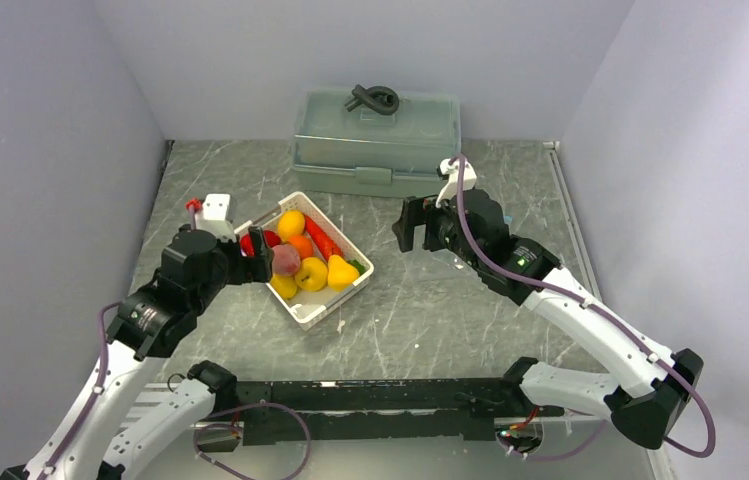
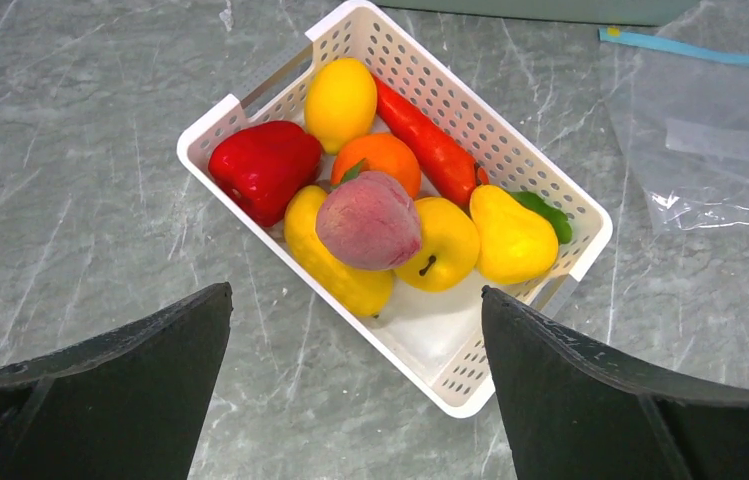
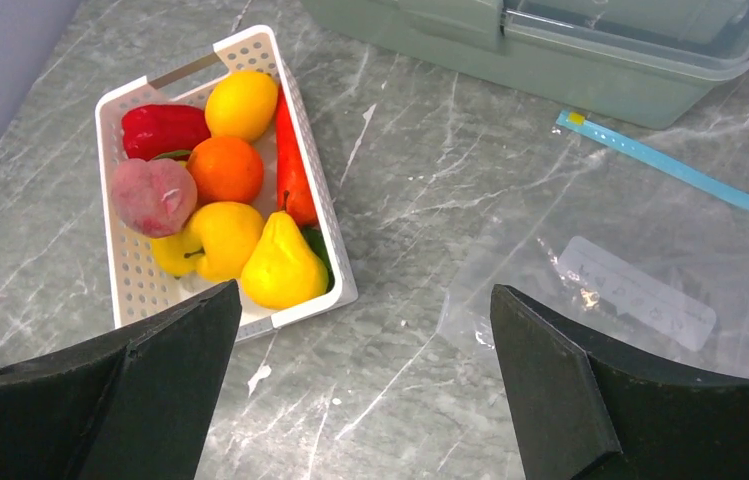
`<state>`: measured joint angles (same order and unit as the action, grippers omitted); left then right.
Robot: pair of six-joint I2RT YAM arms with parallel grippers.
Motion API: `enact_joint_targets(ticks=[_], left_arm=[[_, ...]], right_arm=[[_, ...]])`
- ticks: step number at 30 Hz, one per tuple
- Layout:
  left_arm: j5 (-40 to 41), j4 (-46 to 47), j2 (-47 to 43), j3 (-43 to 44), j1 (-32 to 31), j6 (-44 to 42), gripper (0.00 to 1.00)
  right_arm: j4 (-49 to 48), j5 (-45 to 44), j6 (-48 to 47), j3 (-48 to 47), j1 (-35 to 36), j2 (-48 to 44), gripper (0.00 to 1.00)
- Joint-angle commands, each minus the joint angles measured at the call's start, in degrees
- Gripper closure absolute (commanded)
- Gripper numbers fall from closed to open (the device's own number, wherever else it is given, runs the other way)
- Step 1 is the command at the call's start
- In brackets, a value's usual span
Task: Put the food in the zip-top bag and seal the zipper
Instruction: Pick up the zipper food storage bag at the center of the board.
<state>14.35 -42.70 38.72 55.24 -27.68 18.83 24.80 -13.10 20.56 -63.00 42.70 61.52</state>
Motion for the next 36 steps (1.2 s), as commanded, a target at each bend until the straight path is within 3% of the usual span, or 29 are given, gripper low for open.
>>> enact_joint_targets(ticks=[1,17,23,32,36], left_arm=[[1.8,0.6,-0.9,0.1,0.1,-1.5,0.00],[14.7,-3.5,-4.1,0.2,0.3,0.6,0.00],[13.8,-5.5,-3.9,1.9,0.3,3.7,0.00],[6.0,-8.4,-5.0,-0.2,0.3,10.0,0.00],[6.5,-9.3,-4.5,-1.2,0.3,10.9,0.00]], right_arm=[[0.6,0.1,-1.5,-3.6,0.0,0.5,0.00],[-1.3,9.4,-6.3,-6.4,0.0,2.5,0.00],[-1.8,14.3,-6.8,-7.5,0.4,4.5,0.03],[4.8,2.3,-6.5,-10.8,3.9,11.8,0.07],[7.3,-5.4,-4.7,-10.6,4.0,15.6,0.06]])
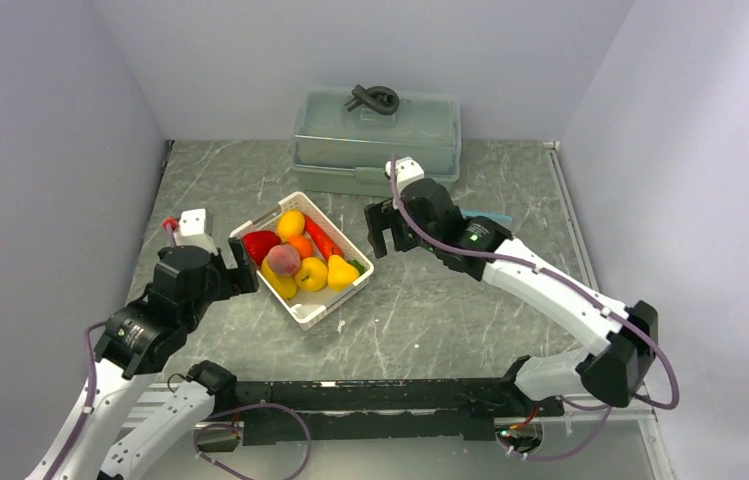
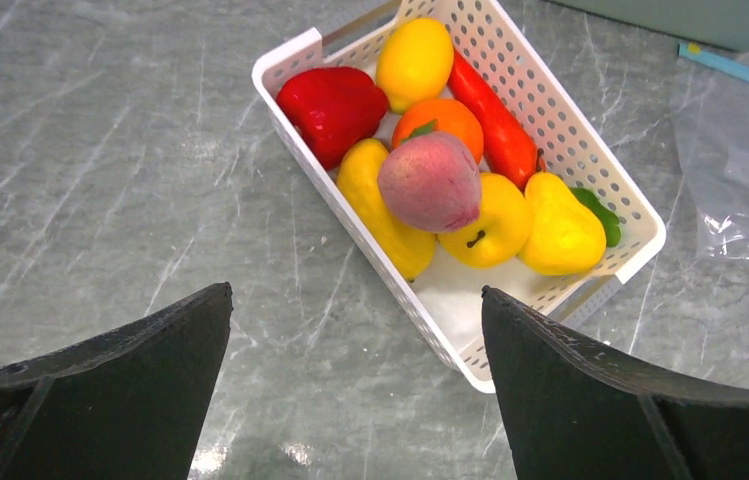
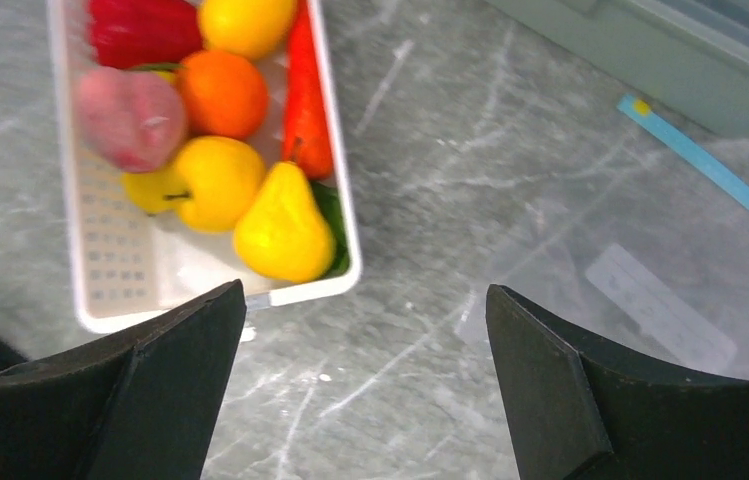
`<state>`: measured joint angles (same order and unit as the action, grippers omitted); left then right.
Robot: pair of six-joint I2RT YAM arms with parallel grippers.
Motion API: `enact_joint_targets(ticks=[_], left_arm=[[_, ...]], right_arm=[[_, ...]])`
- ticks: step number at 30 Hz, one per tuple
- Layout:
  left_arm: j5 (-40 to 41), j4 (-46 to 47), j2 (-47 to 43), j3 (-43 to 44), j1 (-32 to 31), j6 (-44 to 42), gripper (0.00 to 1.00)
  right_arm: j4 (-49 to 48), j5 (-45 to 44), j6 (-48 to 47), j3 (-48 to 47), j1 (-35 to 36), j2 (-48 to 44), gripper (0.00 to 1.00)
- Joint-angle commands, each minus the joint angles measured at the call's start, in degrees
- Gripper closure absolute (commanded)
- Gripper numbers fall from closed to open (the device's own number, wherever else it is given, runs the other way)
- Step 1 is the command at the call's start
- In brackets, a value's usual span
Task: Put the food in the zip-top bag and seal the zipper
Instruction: Pick up the zipper food storage bag at the center of the board.
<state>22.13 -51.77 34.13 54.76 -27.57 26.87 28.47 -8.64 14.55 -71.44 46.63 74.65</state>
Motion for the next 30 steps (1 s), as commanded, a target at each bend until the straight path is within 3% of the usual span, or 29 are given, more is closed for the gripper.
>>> enact_joint_targets(ticks=[1,8,30], left_arm=[[-0.6,-0.8,0.5,-0.5,0.2,3.3,0.00],[-0.5,-2.2,0.9,-0.5,0.2,4.3,0.00],[-3.4,-0.5,-0.8,-1.5,0.2,3.2,0.00]], right_arm=[[4.2,-11.6,1.7,-2.1,0.0,3.4,0.05],[6.6,-23.0,5.8,-1.3,-0.9,8.9,0.02],[2.0,-19.9,18.4,9.8,-19.8,8.8,0.00]])
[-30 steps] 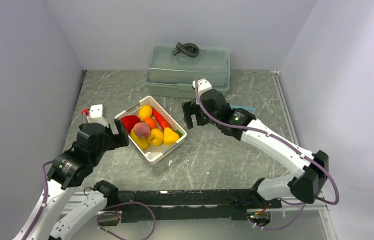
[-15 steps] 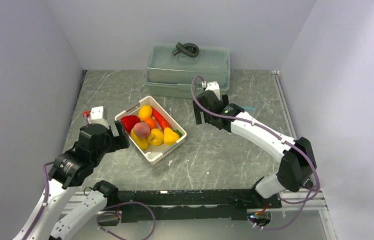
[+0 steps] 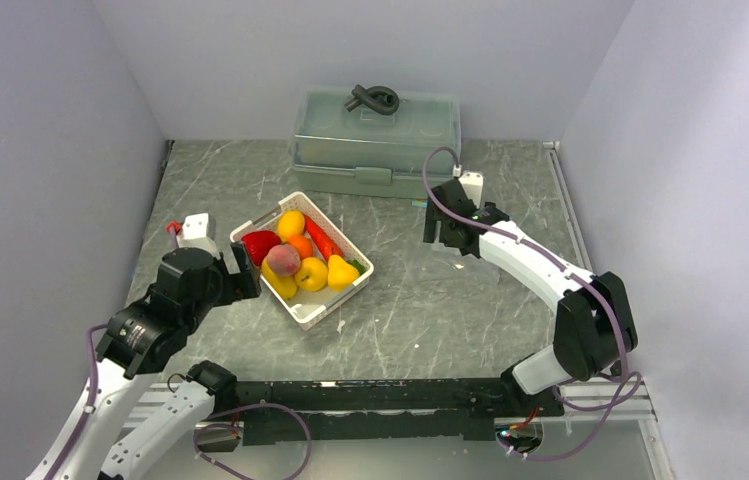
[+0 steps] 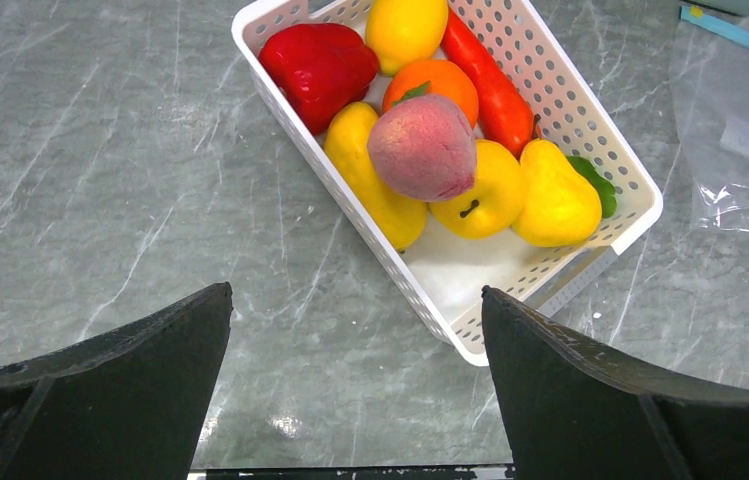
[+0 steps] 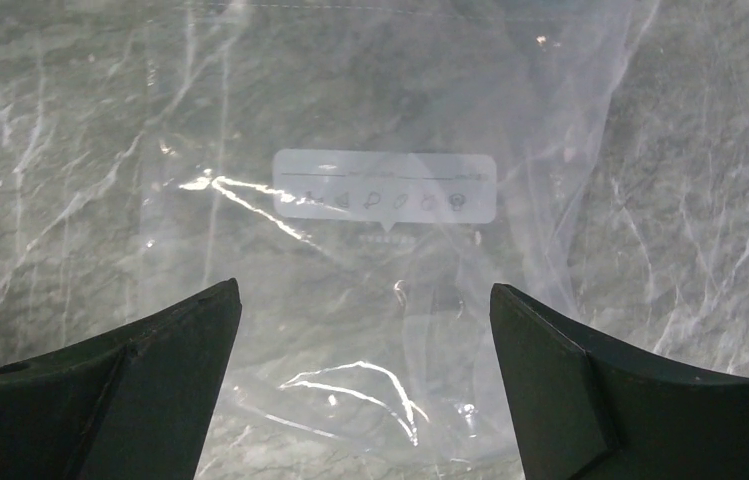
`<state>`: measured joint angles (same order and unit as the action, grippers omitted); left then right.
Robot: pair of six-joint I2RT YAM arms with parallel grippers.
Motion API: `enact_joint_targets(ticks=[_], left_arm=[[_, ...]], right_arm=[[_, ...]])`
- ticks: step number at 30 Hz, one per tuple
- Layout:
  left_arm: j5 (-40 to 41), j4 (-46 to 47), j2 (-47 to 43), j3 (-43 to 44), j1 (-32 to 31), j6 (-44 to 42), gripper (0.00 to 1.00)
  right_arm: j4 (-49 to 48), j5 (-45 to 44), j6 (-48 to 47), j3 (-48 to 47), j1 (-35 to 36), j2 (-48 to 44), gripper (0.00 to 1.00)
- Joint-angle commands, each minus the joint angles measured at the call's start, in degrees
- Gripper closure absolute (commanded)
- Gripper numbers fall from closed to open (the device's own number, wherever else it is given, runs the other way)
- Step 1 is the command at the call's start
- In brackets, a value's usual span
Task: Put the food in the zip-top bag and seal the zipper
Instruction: Pick up the zipper food storage bag at the center of the board.
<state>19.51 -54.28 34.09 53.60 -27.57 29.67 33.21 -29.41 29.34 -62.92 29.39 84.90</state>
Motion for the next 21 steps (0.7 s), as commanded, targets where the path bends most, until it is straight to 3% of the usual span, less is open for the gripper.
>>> enact_joint_targets(ticks=[1,13,21], left_arm=[[-0.8,2.0,-0.7,-0.4,0.2,0.4,0.00],[-0.3,1.9,-1.7,-0.4,0.2,0.6,0.00],[-0.3,1.9,-1.7,-0.3,0.2,0.6,0.00]], right_arm=[[-3.4,1.7,3.8,1.7,-3.0,-1.6,0.00],[-6.1,4.2,5.6,4.1,-6.2,1.2,0.01],[-7.8,4.6,5.7,5.9,-7.2,3.1,0.07]])
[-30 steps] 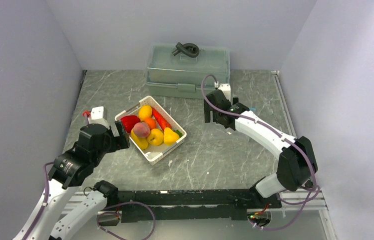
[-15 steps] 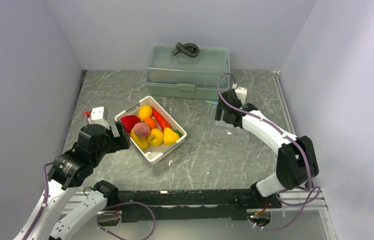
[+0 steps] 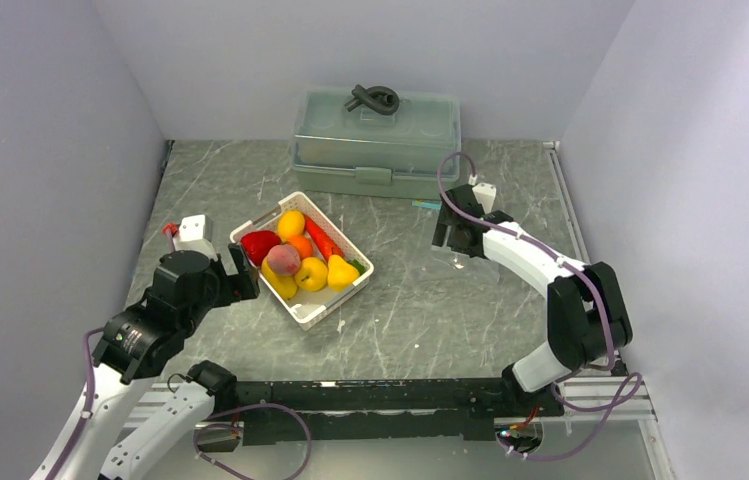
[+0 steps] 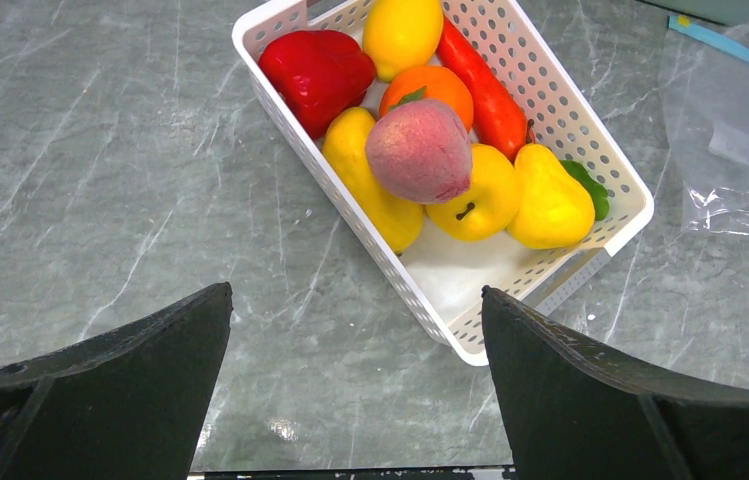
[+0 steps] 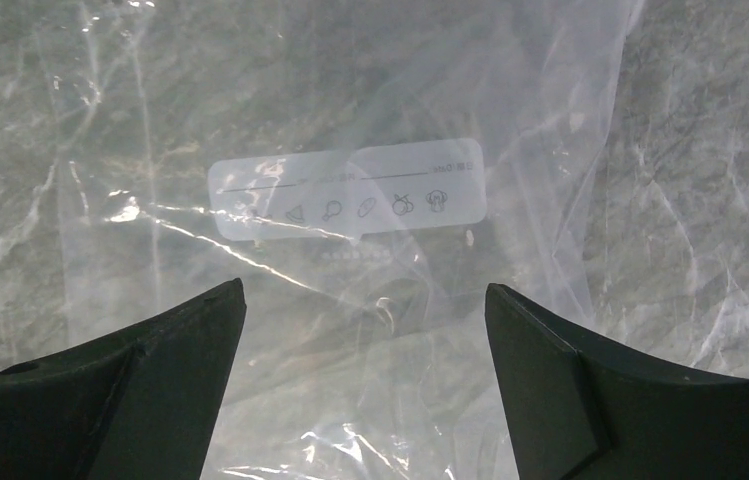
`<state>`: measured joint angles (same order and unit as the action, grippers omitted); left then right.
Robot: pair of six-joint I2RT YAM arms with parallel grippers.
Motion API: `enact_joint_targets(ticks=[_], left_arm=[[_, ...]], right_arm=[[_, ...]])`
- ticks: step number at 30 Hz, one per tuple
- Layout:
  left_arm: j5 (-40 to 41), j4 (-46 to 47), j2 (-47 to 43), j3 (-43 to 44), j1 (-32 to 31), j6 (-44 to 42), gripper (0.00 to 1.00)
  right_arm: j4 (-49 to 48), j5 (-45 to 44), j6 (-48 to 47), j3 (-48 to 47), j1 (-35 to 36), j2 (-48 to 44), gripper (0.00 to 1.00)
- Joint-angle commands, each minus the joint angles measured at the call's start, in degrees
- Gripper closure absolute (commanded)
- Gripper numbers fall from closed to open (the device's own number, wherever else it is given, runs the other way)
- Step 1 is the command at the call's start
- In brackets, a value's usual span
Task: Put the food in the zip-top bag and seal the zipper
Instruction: Pick up the zipper food storage bag at the center of the board.
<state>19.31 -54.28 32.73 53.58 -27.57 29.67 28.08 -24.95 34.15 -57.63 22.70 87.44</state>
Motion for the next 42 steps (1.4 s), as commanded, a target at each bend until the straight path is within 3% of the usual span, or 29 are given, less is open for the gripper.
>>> enact_joint_targets(ticks=[1,5,10,20,33,42], left_arm=[[-0.1,1.9,-0.3,-0.3,0.2,0.5,0.00],[0.0,1.9,-0.3,-0.3,0.2,0.6,0.00],[0.2,1.8,-0.2,-0.2,0.2,0.6,0.00],[0.1,1.8,0.0,-0.3,0.2,0.6,0.00],[-0.6,2.2,-0.2,-0.3,0.2,0.2,0.00],[-1.4,2.5,0.6,-0.1,0.3,-0.4,0.00]], right_arm=[[-2.8,0.2,0.9,0.9,-0.6,0.7,0.09],[-3.4,0.5,0.7,1.4,-0.8,1.8,0.18],[-4.2,1.0,0.4,1.9,-0.9,2.3,0.40],[-4.2,1.7,-0.3,2.0,-1.0,2.1,1.00],[-5.0,5.7,-5.0,5.0,-0.6,-9.6,1.00],[-2.6,4.7,-9.3,4.6,4.1,-19.6,1.00]])
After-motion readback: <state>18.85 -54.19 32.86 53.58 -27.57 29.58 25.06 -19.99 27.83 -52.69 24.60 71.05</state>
